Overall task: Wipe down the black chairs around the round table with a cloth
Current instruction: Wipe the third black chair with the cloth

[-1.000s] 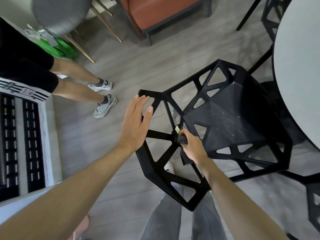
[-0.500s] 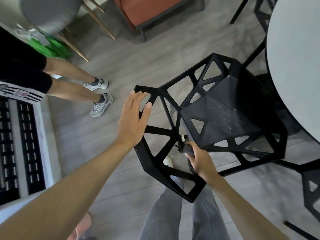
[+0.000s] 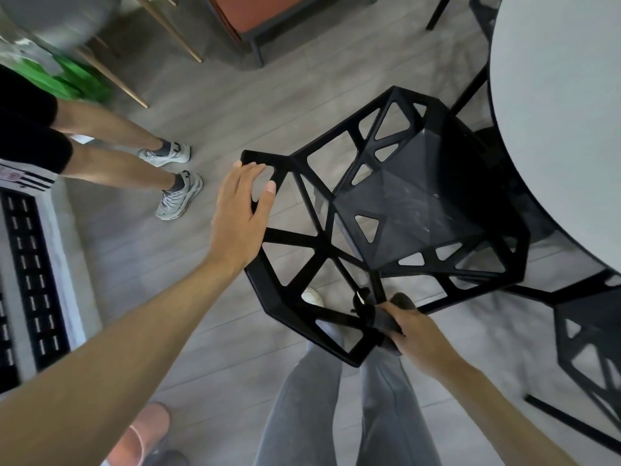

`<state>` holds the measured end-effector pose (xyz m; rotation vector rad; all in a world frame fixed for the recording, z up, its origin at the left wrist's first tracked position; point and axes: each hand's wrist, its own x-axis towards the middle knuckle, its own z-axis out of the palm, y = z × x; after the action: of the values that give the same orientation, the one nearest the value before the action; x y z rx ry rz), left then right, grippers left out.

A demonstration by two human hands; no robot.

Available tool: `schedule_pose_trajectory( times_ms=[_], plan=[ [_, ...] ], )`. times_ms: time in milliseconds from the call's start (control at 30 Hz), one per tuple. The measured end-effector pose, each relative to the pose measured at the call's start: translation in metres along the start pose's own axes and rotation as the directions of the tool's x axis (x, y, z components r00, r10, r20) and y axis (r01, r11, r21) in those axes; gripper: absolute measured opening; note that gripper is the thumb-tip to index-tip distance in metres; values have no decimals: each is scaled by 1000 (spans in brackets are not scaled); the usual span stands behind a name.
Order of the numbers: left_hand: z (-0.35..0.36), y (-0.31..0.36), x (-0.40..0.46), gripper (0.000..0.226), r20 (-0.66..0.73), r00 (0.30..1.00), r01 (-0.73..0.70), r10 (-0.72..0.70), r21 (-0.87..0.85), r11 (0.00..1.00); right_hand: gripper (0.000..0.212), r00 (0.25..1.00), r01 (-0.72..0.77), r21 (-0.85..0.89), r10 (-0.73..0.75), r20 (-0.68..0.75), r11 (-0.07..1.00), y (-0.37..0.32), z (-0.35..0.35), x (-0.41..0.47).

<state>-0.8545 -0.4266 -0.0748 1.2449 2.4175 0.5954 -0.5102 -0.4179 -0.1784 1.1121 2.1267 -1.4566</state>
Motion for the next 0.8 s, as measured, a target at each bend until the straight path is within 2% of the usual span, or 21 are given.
schedule_pose_trajectory(
  times_ms=[133, 233, 333, 400, 467, 567, 633, 700, 800],
  plan=[
    [0, 0, 0, 48, -6, 1000, -3, 3, 4, 1000, 31, 993, 27, 141, -10, -119, 990, -33, 12, -40],
    [0, -1, 0, 48, 1, 1000, -11, 11, -2, 1000, 34, 972, 140, 294, -76, -221, 946, -82, 25, -40],
    [0, -2, 0, 48, 5, 1000, -13, 13, 11, 1000, 30, 921, 239, 352, -96, -378, 905, -117, 32, -32],
    [0, -2, 0, 47, 7, 1000, -12, 12, 10, 1000, 33, 927, 230, 409, -71, -368, 883, -111, 35, -29],
    [1, 0, 0, 46, 11, 1000, -7, 7, 8, 1000, 39, 955, 173, 446, -38, -295, 878, -84, 39, -30],
    [-4, 4, -1, 47, 9, 1000, -2, 2, 11, 1000, 22, 951, -15, 531, 176, -254, 848, -40, 36, -35],
    [-5, 5, -1, 47, 7, 1000, -3, 3, 14, 1000, 11, 936, -76, 584, 259, -237, 808, -35, 37, -37],
    [-5, 4, -1, 47, 8, 1000, -7, 6, 19, 1000, 10, 936, -40, 555, 226, -271, 831, -58, 38, -38],
    [-5, 3, 0, 46, -1, 1000, -10, 10, 26, 1000, 14, 943, 142, 479, 29, -332, 866, -112, 33, -40]
  ],
)
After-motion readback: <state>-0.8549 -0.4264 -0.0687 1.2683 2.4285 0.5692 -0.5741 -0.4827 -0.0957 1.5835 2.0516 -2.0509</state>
